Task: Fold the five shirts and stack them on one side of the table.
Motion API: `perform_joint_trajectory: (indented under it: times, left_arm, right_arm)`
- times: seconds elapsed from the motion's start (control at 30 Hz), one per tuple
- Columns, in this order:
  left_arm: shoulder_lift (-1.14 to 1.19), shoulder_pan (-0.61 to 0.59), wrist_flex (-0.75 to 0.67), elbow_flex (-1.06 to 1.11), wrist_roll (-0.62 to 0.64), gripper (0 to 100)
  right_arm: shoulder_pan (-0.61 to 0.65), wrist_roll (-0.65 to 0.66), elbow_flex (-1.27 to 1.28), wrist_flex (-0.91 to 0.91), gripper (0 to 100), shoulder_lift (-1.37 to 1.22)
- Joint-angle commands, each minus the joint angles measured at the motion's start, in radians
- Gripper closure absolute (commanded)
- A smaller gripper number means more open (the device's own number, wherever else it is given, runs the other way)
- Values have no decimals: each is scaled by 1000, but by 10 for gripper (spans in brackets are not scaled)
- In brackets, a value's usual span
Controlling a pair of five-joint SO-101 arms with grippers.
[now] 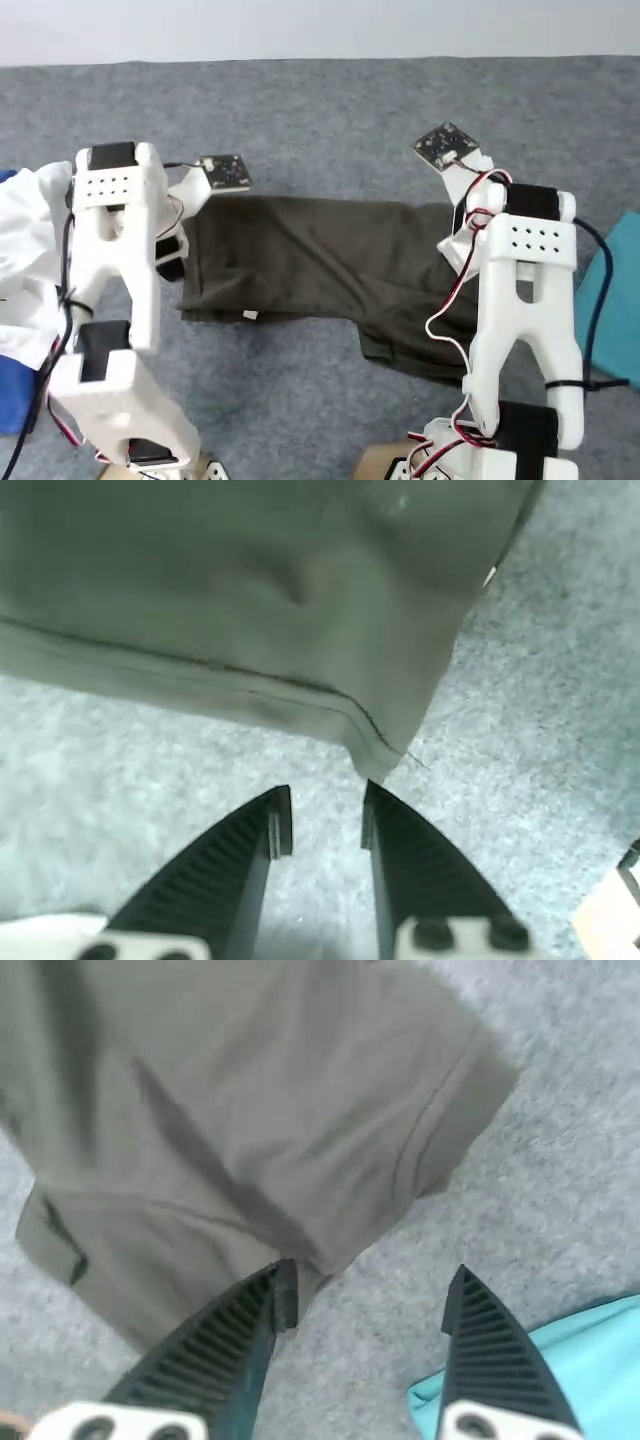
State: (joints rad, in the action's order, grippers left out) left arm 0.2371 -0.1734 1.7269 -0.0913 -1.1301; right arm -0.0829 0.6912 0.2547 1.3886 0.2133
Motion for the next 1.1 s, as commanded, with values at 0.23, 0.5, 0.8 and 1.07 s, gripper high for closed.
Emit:
perform_joint_trajectory:
  times: [0.23, 0.5, 0.8, 1.07]
  left_arm:
    - [-66, 17, -319, 25, 338, 928]
    - [161, 83, -451, 22, 566, 994]
    - [278, 97, -445, 22, 575, 994]
    - [290, 97, -443, 22, 572, 994]
  right_arm:
    - [-5, -157, -60, -283, 772, -99]
    - [39, -186, -259, -335, 981, -430]
    - [35, -180, -554, -321, 983, -780]
    - [-8, -178, -993, -153, 983, -1096]
